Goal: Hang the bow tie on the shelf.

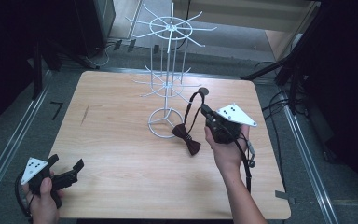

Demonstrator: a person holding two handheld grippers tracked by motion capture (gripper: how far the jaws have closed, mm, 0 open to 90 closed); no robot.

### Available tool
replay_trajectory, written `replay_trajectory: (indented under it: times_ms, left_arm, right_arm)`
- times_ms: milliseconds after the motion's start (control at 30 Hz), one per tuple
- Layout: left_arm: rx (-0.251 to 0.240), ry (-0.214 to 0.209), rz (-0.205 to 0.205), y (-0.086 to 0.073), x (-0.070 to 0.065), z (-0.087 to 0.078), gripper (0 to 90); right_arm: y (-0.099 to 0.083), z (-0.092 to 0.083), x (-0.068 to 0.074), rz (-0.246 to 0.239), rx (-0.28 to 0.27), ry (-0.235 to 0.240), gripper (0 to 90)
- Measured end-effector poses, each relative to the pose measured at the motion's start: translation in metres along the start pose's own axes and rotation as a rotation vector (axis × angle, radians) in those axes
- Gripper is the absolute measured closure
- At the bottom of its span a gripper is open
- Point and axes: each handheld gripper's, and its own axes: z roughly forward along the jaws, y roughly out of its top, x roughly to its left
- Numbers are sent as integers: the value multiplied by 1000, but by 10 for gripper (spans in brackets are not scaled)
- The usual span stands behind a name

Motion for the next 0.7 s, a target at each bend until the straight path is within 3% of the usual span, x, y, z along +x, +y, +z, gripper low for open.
replay_trajectory:
  times_ms: [300, 700]
  left_arm:
    - [2, 0, 0, 0, 0, 0, 2]
    - [2, -1, 0, 0, 0, 0, 2]
  right_arm:
    - [-2, -3, 16, -5, -4, 23, 900]
    - [-2, 1, 28, -6, 3, 41, 900]
